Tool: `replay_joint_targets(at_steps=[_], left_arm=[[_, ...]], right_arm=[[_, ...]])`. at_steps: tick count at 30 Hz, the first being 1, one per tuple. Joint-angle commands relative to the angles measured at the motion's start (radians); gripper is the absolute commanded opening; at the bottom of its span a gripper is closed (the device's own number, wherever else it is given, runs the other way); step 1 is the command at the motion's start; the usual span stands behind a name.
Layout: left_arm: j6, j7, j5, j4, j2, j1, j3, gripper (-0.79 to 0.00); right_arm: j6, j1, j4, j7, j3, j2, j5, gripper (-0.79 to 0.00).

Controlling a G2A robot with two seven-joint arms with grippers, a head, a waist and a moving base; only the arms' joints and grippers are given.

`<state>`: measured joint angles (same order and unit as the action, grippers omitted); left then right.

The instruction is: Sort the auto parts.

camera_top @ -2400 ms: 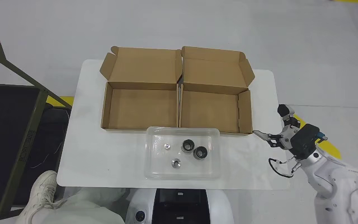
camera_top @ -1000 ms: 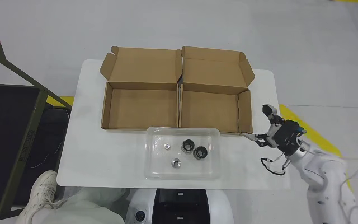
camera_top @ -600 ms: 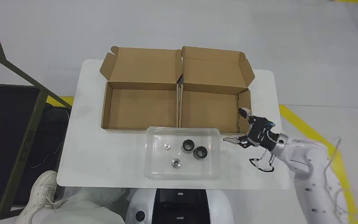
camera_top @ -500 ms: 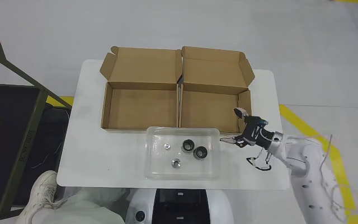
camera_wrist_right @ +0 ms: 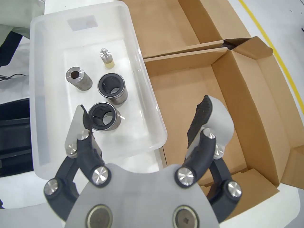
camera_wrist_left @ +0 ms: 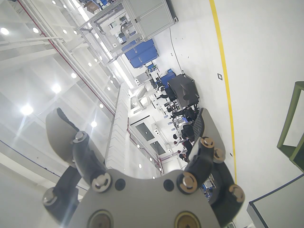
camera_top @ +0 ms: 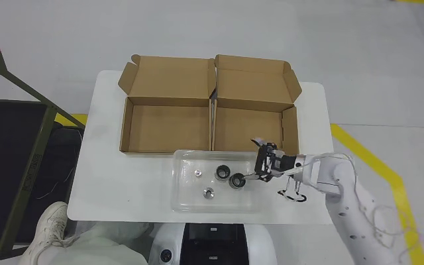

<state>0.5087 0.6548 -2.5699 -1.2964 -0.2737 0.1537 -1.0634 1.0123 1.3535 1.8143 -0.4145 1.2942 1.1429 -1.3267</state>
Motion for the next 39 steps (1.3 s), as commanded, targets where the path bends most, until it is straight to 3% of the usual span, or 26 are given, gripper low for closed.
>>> replay_joint_targets(at_steps=[1,19,39], left_arm=[[0.0,0.0,0.0,0.0,0.0,0.0,0.0,0.0],[0.0,0.0,0.0,0.0,0.0,0.0,0.0,0.0],[0.0,0.0,0.0,0.0,0.0,0.0,0.0,0.0]], right_arm=[[0.0,-0.003,0.006,-0.015,-0.023,-0.002,-0.005,0.0],[0.0,-0.01,0.091,-0.168,-0.182,-0.052,-0.074,0.0],[-0.071,-0.084,0.023,-0.295,-0.283,-0.051,-0.067,0.0]])
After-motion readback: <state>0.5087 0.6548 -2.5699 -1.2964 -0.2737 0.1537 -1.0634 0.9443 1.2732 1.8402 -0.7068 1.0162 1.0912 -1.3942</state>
